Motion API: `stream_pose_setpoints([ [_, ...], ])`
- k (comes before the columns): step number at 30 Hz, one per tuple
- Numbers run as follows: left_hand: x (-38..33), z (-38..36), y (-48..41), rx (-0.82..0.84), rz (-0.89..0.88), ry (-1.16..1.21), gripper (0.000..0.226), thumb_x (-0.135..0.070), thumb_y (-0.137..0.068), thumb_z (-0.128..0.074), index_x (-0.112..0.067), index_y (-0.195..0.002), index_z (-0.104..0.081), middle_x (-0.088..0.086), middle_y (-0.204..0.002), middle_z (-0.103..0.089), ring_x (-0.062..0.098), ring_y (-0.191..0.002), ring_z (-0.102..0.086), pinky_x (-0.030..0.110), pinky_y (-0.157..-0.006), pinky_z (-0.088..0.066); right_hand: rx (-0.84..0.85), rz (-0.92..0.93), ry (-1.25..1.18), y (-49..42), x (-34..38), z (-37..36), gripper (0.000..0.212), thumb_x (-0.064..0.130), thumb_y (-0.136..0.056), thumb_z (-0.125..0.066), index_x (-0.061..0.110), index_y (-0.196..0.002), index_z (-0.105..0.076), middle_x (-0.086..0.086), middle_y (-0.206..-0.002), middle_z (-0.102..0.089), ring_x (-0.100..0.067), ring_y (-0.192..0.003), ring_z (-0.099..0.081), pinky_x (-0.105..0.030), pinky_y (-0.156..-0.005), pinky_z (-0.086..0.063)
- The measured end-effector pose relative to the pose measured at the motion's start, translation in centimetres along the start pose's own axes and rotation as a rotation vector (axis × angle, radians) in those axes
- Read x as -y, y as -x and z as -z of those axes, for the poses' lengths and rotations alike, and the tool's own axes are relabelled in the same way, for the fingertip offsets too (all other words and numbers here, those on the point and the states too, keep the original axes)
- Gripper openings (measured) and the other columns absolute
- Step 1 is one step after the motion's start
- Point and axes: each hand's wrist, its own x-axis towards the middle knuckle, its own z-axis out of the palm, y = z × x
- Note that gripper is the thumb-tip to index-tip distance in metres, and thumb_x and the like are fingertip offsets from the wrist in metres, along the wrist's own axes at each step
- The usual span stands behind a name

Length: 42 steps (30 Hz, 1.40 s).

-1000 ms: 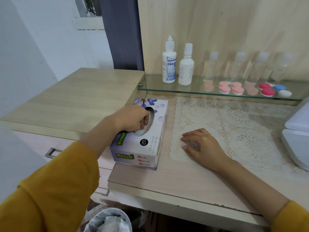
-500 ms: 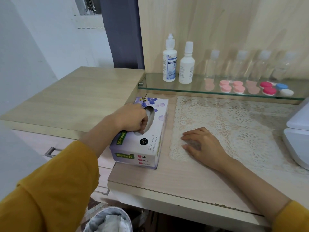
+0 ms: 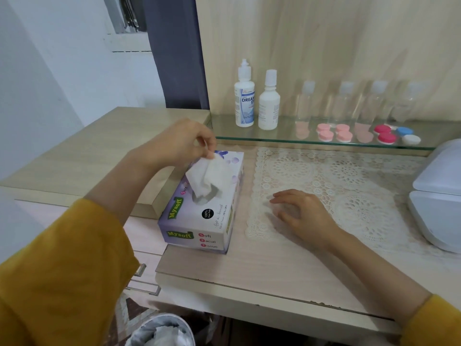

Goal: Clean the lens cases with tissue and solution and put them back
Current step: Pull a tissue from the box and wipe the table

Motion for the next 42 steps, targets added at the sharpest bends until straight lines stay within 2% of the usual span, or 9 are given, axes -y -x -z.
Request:
stream_pose_setpoints([
  [3,-2.0,0.4,-0.3,0.005,-0.044,0.015,0.006,-0.010,-0.082,-0.066,-0.013,-0.078,-0.062,-0.002,-0.079,-0.062,0.003,-0.072,-0.051,0.024,-0.074,-0.040,-0.094,-0.003,-0.058,0.0,0.6,1.9,0.016,0.016,-0.086,-0.062,0.016,-0.099,-0.071,0.004,-0.108,-0.065,-0.011,-0.102,-0.058,-0.029,-0.096,-0.041],
  [9,-6.5,-2.0,-0.4,0.028,-0.137,0.125,0.010,-0.010,-0.082,-0.065,-0.015,-0.079,-0.057,-0.001,-0.078,-0.061,0.003,-0.070,-0.052,0.012,-0.066,-0.040,-0.302,-0.095,-0.324,0.7,2.4,5.9,0.017,0.019,-0.091,-0.054,0.017,-0.086,-0.071,0.009,-0.085,-0.067,-0.001,-0.079,-0.061,-0.010,-0.074,-0.046],
  [12,-8.3,-4.1,-0.1,0.087,-0.193,0.218,0.014,-0.004,-0.080,-0.066,-0.016,-0.079,-0.057,-0.007,-0.074,-0.060,0.007,-0.071,-0.056,0.022,-0.073,-0.046,-0.271,-0.196,-0.481,1.6,2.5,6.7,0.013,0.030,-0.084,-0.062,0.023,-0.094,-0.066,0.005,-0.081,-0.069,-0.002,-0.074,-0.062,-0.015,-0.072,-0.049],
  [16,-10.0,-6.8,0.4,0.155,-0.195,0.309,0.024,-0.001,-0.080,-0.065,-0.022,-0.082,-0.054,-0.002,-0.081,-0.060,0.013,-0.079,-0.058,0.024,-0.077,-0.048,-0.092,-0.198,-0.402,3.1,1.7,6.8,0.046,0.040,-0.064,-0.077,0.036,-0.107,-0.060,0.014,-0.105,-0.062,0.001,-0.095,-0.057,-0.015,-0.082,-0.045],
  [19,-10.8,-8.4,0.8,0.158,-0.205,0.341,0.025,-0.004,-0.082,-0.064,-0.026,-0.085,-0.052,-0.007,-0.079,-0.058,0.007,-0.076,-0.055,0.018,-0.074,-0.045,-0.058,-0.176,-0.346,3.8,1.1,6.6,0.022,0.022,-0.068,-0.079,0.033,-0.079,-0.064,0.011,-0.107,-0.060,-0.001,-0.098,-0.055,-0.017,-0.083,-0.041],
  [22,-11.6,-9.5,1.2,0.131,-0.176,0.400,0.018,-0.015,-0.082,-0.066,-0.020,-0.097,-0.055,-0.008,-0.074,-0.054,0.004,-0.067,-0.050,0.015,-0.066,-0.041,-0.063,-0.170,-0.386,4.3,0.4,6.6,0.024,0.005,-0.072,-0.073,0.023,-0.063,-0.060,0.005,-0.083,-0.065,-0.004,-0.072,-0.057,-0.018,-0.068,-0.041],
  [29,-11.5,-11.7,1.9,0.047,-0.079,0.376,0.007,-0.021,-0.077,-0.072,-0.015,-0.080,-0.071,-0.008,-0.073,-0.058,0.008,-0.066,-0.052,0.015,-0.063,-0.040,-0.108,-0.228,-0.518,5.1,-0.9,7.2,0.024,-0.004,-0.076,-0.067,0.015,-0.070,-0.053,0.000,-0.066,-0.061,-0.008,-0.059,-0.057,-0.020,-0.055,-0.043],
  [37,-11.4,-12.6,1.9,-0.020,0.017,0.531,0.012,-0.023,-0.079,-0.071,-0.012,-0.080,-0.073,-0.001,-0.085,-0.067,0.006,-0.076,-0.060,0.019,-0.068,-0.048,-0.070,-0.171,-0.651,6.0,-0.8,7.6,0.017,0.007,-0.069,-0.076,0.013,-0.068,-0.060,0.002,-0.072,-0.067,-0.016,-0.070,-0.064,-0.032,-0.073,-0.052],
  [42,-11.9,-12.5,2.0,0.028,0.062,0.682,0.008,-0.018,-0.078,-0.071,-0.011,-0.077,-0.072,0.016,-0.078,-0.068,0.014,-0.064,-0.056,0.023,-0.061,-0.045,-0.088,-0.236,-0.654,5.9,-1.3,7.4,0.015,0.005,-0.074,-0.073,0.009,-0.085,-0.064,-0.020,-0.082,-0.067,-0.031,-0.072,-0.063,-0.040,-0.067,-0.050],
])
